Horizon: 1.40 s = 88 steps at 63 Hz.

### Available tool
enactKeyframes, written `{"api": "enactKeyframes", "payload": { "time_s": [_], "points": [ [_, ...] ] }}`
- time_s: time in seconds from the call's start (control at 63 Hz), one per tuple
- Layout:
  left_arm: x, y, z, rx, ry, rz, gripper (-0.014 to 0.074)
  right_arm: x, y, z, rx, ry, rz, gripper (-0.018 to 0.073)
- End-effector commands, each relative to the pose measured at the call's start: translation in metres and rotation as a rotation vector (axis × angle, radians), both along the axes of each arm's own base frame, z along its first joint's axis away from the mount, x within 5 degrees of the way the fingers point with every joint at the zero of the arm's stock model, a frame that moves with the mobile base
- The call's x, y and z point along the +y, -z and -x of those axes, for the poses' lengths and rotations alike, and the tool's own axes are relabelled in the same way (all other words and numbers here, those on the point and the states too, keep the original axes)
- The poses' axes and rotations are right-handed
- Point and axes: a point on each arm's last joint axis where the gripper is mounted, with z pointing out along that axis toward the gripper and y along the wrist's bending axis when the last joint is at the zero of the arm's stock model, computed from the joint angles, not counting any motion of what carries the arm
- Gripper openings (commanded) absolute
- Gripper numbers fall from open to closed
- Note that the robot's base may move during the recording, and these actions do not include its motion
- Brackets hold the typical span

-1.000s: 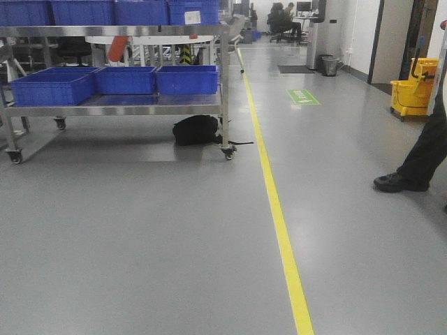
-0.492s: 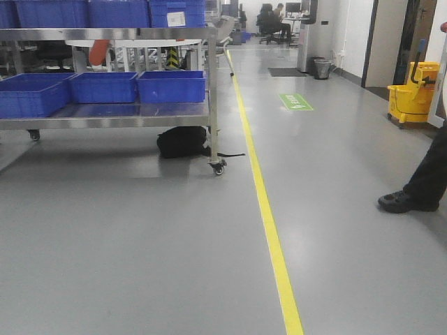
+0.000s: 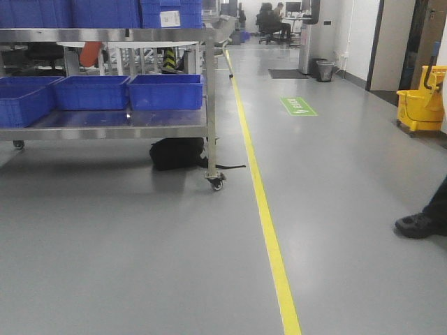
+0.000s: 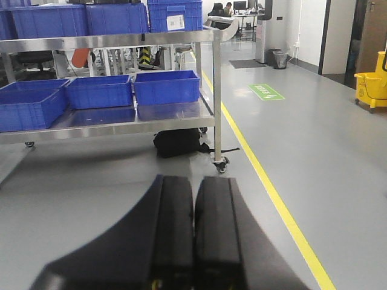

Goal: Move white bin to right shelf second layer
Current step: 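Drive the base past the crate shelves carrying the bin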

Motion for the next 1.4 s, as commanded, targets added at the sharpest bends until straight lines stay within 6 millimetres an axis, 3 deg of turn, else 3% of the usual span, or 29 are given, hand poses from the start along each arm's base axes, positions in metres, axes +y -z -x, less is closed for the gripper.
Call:
{"api": "enactKeyframes", "payload": {
  "time_s": [0.0, 1.382],
  "points": [
    [0.0002, 0.004, -0.0003, -0.059, -0.001, 0.017, 0.0085, 0.0002, -0.0163, -0.0032, -0.114, -0.004, -0.001, 0.0057],
    [0.0002, 0.004, -0.0003, -0.059, -0.001, 0.017, 0.0085, 0.0002, -0.0163, -0.0031, -0.114, -0.004, -0.001, 0.0057]
  ]
}}
